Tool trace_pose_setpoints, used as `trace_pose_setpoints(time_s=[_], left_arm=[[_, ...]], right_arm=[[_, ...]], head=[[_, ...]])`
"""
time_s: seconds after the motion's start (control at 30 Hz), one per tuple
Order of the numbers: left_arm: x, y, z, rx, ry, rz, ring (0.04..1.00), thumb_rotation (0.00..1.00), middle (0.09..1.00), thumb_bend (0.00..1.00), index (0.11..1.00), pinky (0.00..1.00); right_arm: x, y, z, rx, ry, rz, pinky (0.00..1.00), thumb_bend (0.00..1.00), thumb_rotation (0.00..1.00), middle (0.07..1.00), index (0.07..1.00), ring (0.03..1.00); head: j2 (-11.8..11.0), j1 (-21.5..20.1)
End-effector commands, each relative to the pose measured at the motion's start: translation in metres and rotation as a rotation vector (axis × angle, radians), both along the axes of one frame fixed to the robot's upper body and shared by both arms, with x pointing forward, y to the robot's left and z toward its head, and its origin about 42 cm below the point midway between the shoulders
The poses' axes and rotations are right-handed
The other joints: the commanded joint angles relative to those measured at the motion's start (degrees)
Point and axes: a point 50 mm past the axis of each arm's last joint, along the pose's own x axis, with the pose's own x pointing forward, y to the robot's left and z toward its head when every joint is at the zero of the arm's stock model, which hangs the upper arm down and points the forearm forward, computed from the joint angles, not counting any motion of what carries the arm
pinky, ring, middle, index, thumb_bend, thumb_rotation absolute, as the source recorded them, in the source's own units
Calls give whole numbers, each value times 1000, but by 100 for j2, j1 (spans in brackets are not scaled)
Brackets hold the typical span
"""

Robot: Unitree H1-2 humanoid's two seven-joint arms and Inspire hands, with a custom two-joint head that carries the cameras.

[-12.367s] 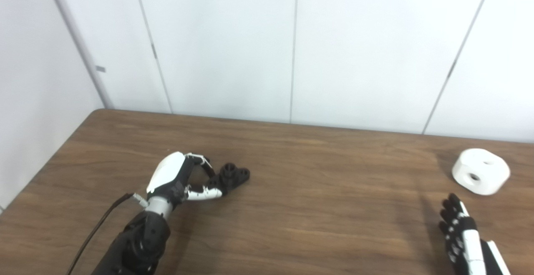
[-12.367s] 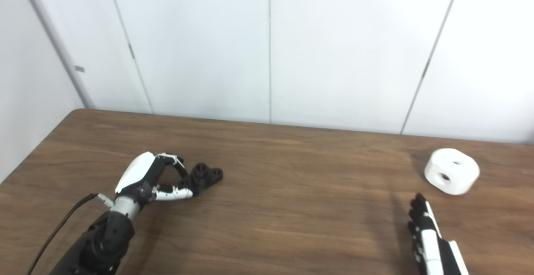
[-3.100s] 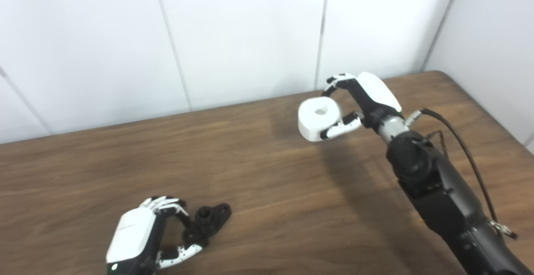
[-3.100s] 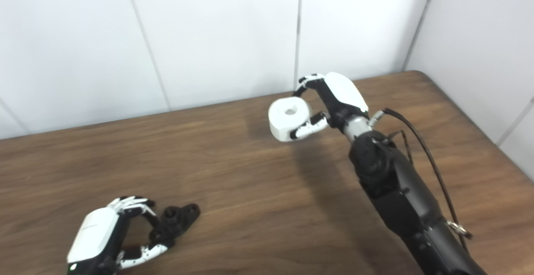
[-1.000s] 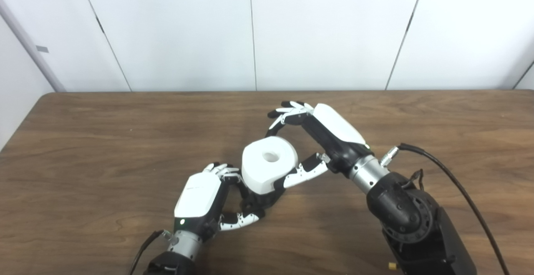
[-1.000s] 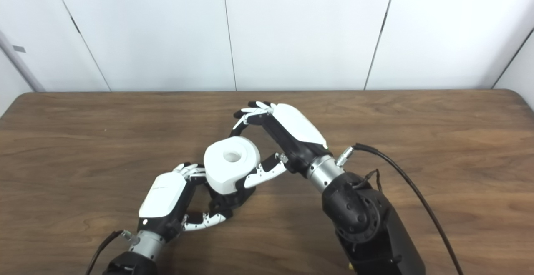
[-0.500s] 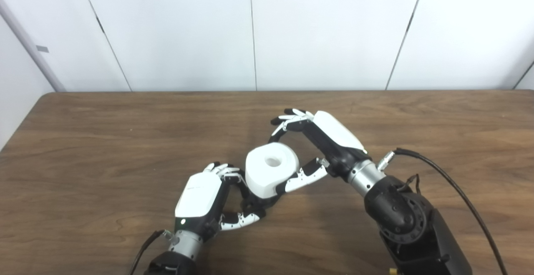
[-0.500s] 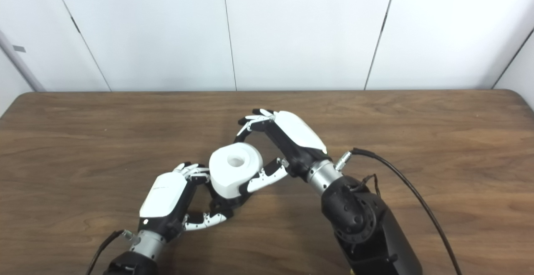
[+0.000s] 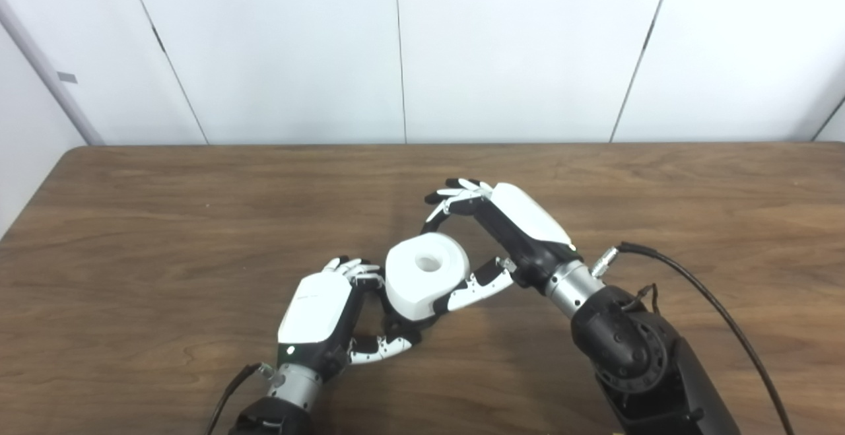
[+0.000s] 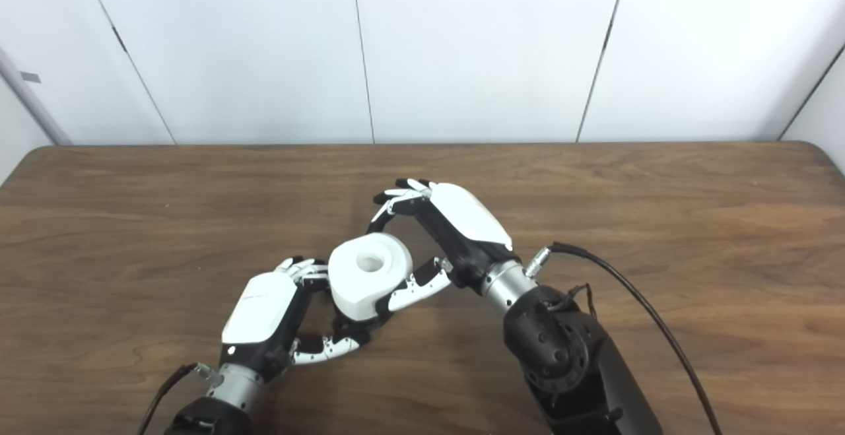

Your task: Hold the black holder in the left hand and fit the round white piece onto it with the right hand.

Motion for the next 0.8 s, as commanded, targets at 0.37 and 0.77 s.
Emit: trace_pose_setpoints(time_s=[0.37,0.77], left_arm=[[-5,-7,-18,45,87,-26,858,50,766,523,484,930],[-5,-7,-18,45,84,-27,857,50,766,523,484,930]], right_arm=[[3,6,10,5,-72,28,1000,525,140,839,482,956],[6,6,5,-12,-49,15,1000,524,140,837,483,959]], head=[[-8,-8],[0,-38]])
